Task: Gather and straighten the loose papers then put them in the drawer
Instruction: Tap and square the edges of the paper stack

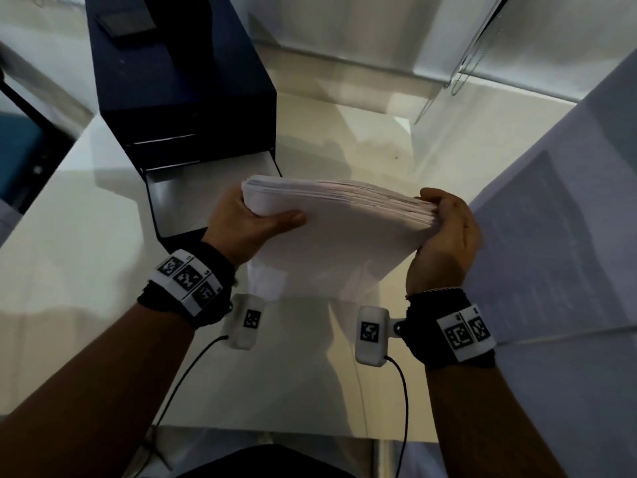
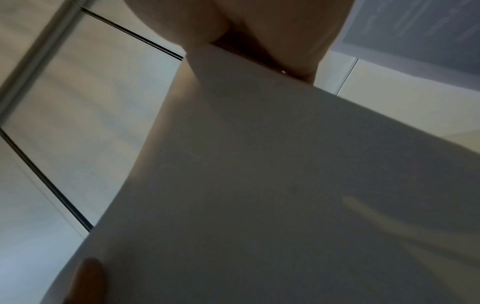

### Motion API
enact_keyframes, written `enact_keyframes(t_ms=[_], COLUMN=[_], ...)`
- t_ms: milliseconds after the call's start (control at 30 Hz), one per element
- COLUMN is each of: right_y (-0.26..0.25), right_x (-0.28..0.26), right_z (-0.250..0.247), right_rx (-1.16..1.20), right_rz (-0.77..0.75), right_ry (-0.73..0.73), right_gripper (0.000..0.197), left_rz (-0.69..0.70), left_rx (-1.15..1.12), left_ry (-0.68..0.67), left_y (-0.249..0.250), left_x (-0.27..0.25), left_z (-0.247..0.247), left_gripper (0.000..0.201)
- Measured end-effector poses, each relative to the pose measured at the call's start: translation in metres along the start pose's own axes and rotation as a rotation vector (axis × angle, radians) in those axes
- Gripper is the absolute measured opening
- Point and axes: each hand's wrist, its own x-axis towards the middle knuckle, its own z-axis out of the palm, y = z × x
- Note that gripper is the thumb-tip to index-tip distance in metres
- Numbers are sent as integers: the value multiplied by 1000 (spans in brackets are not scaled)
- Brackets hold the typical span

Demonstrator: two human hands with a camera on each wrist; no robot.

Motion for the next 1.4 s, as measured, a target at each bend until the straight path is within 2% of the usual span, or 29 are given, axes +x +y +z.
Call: enact_keyframes(t_ms=[133, 233, 300, 367, 433, 500, 600, 667, 733, 800, 933, 1033, 1200, 1400], right_y=[2, 12, 20, 25, 24, 23, 27, 30, 35, 39, 38, 32, 49, 52], right_x=[-6, -7, -6, -5, -4, 0, -2, -6, -8, -7, -2, -3, -5, -7], right_z=[-3, -6, -4, -2, -4, -12, -22, -23, -19, -16, -16, -18, -20, -8], right_rx=[71, 63, -12, -123, -140, -116, -175, -164, -178, -203, -220, -202, -258, -167], right_rz=[37, 92, 161, 131, 99, 92, 69, 142, 180, 196, 160, 121, 190, 237], right_ry=[-94, -203, -279, -350, -402, -376, -420, -439, -462, -443, -430, -443, -511, -441], right_gripper=[34, 63, 72, 62, 51, 46, 55, 61, 48, 39, 36, 33, 42, 43], left_rz=[1, -11, -65, -102, -92, -42, -59, -127, -183, -177, -150, -104, -156, -111], left_rx=[-30, -35, -16, 12, 20, 3, 13, 115, 150, 117, 38, 25, 99, 54], left_ry=[-13, -69, -145, -153, -65, -27, -138, -209, -163, -102, -8, 29, -56, -120], left_y=[-3, -6, -8, -9, -5, 1, -2, -13, -22, -23, -16, -13, -16, -14], left_x=[4, 7, 8, 8, 4, 1, -3, -4, -7, -8, -11, -12, -14, -11], left_z=[-5, -8, -7, -6, -5, -9, -22, -27, -24, -17, -14, -19, -22, -15], left_gripper=[51, 62, 53, 42, 33, 30, 43, 53, 52, 45, 42, 49, 51, 41])
